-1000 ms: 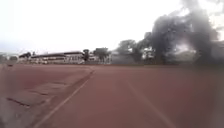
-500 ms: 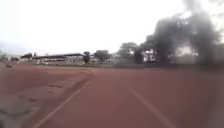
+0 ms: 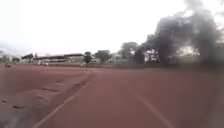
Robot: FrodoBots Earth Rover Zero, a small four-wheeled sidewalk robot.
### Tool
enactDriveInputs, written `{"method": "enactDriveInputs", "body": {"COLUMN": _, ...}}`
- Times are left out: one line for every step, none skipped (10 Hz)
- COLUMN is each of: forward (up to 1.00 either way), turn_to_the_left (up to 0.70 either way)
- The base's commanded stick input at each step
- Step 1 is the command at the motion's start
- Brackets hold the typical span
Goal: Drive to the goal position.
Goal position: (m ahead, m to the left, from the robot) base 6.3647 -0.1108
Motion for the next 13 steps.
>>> {"method": "enactDriveInputs", "body": {"forward": 0.70, "turn_to_the_left": -0.29}}
{"method": "enactDriveInputs", "body": {"forward": 0.70, "turn_to_the_left": -0.29}}
{"method": "enactDriveInputs", "body": {"forward": 0.70, "turn_to_the_left": -0.29}}
{"method": "enactDriveInputs", "body": {"forward": 0.70, "turn_to_the_left": -0.02}}
{"method": "enactDriveInputs", "body": {"forward": 0.70, "turn_to_the_left": 0.00}}
{"method": "enactDriveInputs", "body": {"forward": 0.70, "turn_to_the_left": 0.00}}
{"method": "enactDriveInputs", "body": {"forward": 0.70, "turn_to_the_left": 0.00}}
{"method": "enactDriveInputs", "body": {"forward": 0.70, "turn_to_the_left": 0.00}}
{"method": "enactDriveInputs", "body": {"forward": 0.70, "turn_to_the_left": 0.00}}
{"method": "enactDriveInputs", "body": {"forward": 0.70, "turn_to_the_left": 0.00}}
{"method": "enactDriveInputs", "body": {"forward": 0.70, "turn_to_the_left": 0.00}}
{"method": "enactDriveInputs", "body": {"forward": 0.70, "turn_to_the_left": 0.00}}
{"method": "enactDriveInputs", "body": {"forward": 0.70, "turn_to_the_left": 0.00}}
